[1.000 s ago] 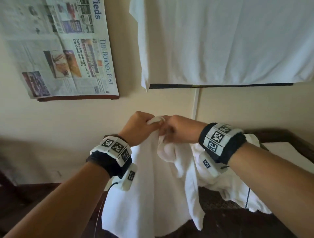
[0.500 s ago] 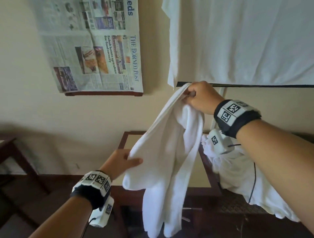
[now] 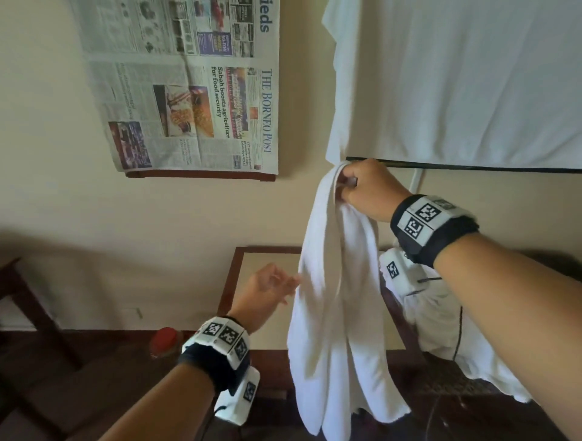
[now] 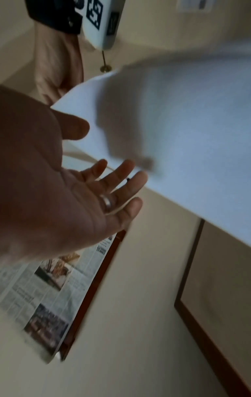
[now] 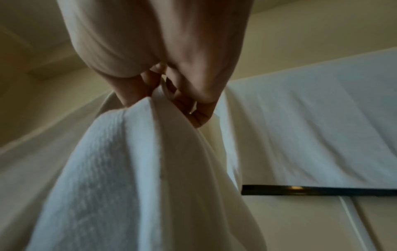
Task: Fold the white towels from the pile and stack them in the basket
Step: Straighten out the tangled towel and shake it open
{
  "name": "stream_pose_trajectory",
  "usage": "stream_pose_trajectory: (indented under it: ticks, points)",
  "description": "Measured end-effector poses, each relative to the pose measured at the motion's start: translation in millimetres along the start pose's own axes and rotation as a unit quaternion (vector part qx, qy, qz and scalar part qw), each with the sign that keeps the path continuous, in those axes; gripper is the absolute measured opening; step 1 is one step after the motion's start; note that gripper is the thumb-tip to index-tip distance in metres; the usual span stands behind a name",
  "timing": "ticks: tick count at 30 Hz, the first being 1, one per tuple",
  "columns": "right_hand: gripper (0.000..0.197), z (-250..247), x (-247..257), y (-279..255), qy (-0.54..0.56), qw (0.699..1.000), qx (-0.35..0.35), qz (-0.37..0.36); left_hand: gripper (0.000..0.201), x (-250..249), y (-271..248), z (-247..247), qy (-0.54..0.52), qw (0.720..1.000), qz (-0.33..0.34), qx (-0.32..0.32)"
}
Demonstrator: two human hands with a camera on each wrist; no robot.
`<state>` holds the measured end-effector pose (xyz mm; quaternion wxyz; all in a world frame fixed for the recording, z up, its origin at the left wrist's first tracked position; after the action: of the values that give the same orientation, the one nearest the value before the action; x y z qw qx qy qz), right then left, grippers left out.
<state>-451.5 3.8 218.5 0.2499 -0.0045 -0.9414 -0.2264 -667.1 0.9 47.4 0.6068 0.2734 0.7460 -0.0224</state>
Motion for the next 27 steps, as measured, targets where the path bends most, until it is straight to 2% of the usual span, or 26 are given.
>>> stream_pose_trajectory:
  ticks: [2,8,11,13,15,18,22,24,25,27]
  points:
    - [0.009,0,14,2,-0.023,1.0,0.012,-0.016,0.06,-6,12,8,0.011,0.999,0.012,-0.042]
    - [0.025,-7,39,6,-0.096,0.995,0.012,0.006,0.051,-35,25,30,0.012,0.987,0.066,-0.143]
    - [0.022,-9,44,6,-0.109,0.994,0.011,0.007,0.038,-46,27,32,0.063,0.978,0.091,-0.176]
    - [0.02,-9,43,7,-0.108,0.994,0.013,0.007,0.02,-49,28,28,0.106,0.971,0.109,-0.185]
    - [0.023,-10,42,7,-0.104,0.995,0.006,0.009,0.009,-46,27,20,0.185,0.96,0.11,-0.181]
    - [0.015,-12,38,6,-0.087,0.996,-0.024,0.015,0.014,-28,17,2,0.316,0.94,0.041,-0.123]
    - [0.016,-19,26,5,-0.078,0.994,-0.047,0.054,0.017,17,-11,-34,0.374,0.92,-0.093,-0.074]
    - [0.016,-15,16,4,-0.079,0.993,-0.047,0.071,0.012,28,-23,-53,0.373,0.914,-0.126,-0.096]
    - [0.015,-11,10,4,-0.081,0.993,-0.045,0.076,0.01,30,-25,-61,0.351,0.919,-0.131,-0.121]
    - [0.014,1,1,1,-0.076,0.993,-0.032,0.085,0.019,32,-27,-76,0.277,0.934,-0.137,-0.178]
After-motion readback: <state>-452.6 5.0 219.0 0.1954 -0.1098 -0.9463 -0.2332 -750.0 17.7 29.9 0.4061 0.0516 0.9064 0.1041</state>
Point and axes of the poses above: each hand's wrist, its own y-axis towards the middle knuckle, its own z-axis out of the palm, x = y × z, the point moved 2 cm from there along y, towards the middle knuckle, and after that the axes turned 10 degrees about z, right-handed, at the moved point
